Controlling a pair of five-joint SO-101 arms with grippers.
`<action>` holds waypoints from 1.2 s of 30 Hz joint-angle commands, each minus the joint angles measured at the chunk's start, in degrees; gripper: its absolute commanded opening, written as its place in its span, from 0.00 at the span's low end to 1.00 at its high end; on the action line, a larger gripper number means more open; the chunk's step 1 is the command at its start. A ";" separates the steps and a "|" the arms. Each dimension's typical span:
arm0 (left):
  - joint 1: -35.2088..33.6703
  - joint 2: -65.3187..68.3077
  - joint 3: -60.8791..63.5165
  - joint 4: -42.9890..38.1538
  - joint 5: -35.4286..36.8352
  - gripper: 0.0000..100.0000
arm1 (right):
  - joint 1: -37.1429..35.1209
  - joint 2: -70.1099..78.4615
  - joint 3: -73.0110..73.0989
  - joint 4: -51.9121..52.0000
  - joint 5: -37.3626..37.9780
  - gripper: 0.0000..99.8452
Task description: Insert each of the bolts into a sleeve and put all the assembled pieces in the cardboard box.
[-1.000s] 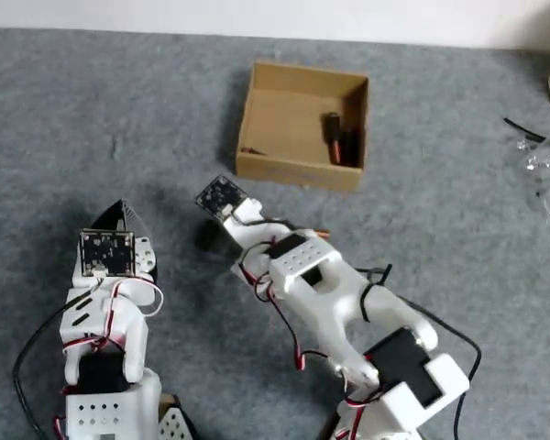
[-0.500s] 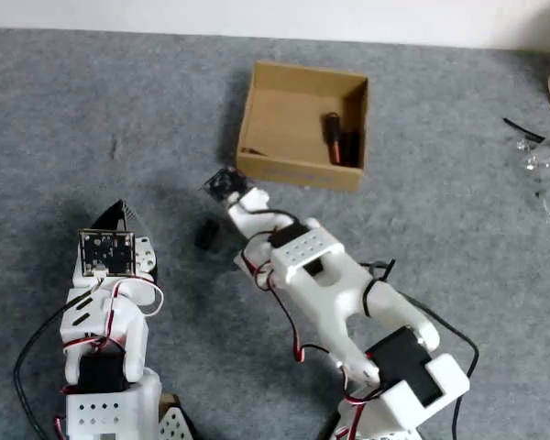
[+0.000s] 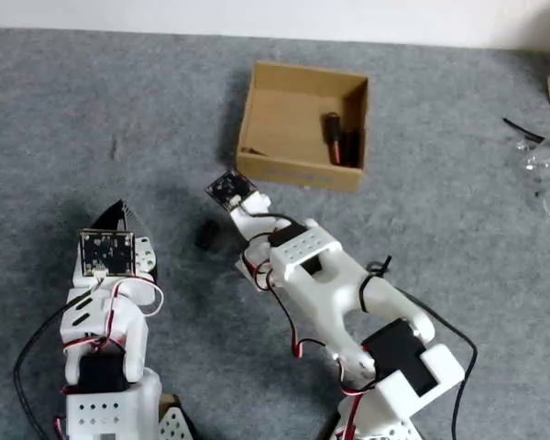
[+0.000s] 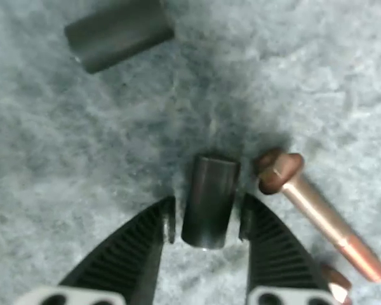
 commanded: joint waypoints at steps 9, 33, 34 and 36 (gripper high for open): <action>-0.31 -0.84 1.27 -0.97 0.00 0.01 | 1.01 0.04 -1.36 -1.63 -5.71 0.14; -0.40 -0.75 1.27 -0.97 0.00 0.01 | 1.27 13.05 -19.21 9.10 -6.24 0.09; -0.40 -0.75 1.27 -0.97 0.00 0.01 | 1.27 13.05 -19.21 9.10 -6.15 0.05; -0.40 -0.75 1.27 -0.97 0.00 0.01 | 1.27 13.05 -19.21 9.10 -6.33 0.00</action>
